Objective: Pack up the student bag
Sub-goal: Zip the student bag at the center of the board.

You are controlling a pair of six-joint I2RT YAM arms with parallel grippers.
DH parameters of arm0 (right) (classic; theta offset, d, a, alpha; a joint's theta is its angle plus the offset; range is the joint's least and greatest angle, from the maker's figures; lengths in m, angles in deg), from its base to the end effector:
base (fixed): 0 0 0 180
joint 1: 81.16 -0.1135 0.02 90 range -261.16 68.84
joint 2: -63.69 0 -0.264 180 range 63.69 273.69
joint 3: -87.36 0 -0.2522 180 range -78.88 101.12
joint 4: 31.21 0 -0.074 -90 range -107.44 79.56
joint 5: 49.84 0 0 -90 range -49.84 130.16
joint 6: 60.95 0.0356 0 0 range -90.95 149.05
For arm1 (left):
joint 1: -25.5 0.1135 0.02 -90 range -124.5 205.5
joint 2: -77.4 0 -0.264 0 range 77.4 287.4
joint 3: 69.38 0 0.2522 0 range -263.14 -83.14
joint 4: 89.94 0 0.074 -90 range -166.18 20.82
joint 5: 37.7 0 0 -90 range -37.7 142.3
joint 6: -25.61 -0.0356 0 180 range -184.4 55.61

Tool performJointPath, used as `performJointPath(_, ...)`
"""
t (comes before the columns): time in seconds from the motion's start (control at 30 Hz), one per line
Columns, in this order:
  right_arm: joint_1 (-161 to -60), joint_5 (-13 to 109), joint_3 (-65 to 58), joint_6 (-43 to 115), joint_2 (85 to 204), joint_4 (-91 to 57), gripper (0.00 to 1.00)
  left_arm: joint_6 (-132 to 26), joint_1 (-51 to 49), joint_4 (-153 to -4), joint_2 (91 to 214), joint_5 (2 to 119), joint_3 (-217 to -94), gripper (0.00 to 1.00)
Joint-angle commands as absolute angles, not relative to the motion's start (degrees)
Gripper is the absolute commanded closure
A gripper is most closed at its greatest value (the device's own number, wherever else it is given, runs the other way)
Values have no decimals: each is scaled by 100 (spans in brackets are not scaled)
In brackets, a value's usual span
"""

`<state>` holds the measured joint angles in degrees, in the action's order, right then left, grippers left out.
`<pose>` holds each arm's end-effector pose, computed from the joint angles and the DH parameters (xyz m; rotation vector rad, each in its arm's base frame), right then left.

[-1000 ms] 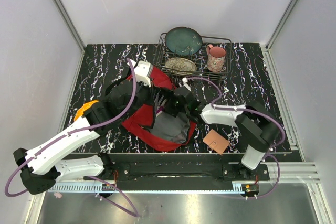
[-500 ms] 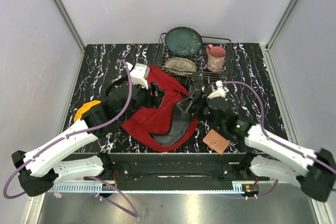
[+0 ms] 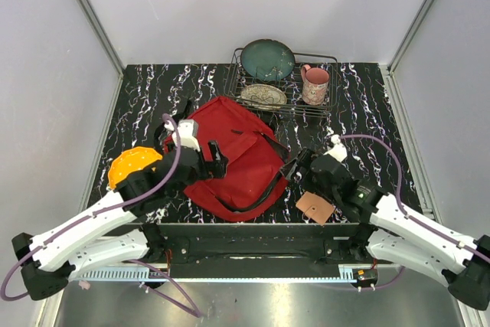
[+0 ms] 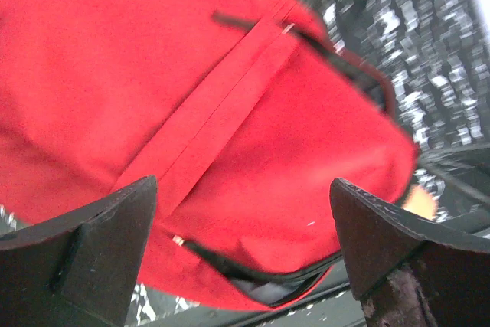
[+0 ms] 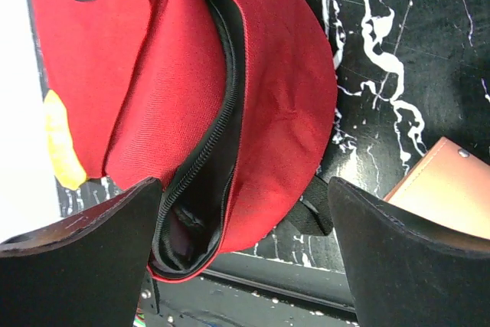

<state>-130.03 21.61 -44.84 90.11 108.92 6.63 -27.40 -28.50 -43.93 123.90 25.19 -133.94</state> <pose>0.1230 0.1236 0.2500 0.4262 2.2079 0.7395 0.1139 -0.1291 0.3336 0.0091 2.0407 -0.5250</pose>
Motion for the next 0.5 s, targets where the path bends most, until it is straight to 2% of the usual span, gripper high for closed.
performJointPath(0.0, -13003, 2345, -4232, 8900, 11289, 567, 5, -1686, -2838, -3927, 12450, 2330, -12641, 1)
performJointPath(0.23, -13003, 2987, -3863, 8767, 12046, 85, 4, -1315, -2575, -4155, 12591, 2488, -12024, 1)
performJointPath(0.47, -13003, 2962, -3977, 8899, 11660, 373, 4, -1579, -1916, -5119, 12688, 3260, -11497, 1)
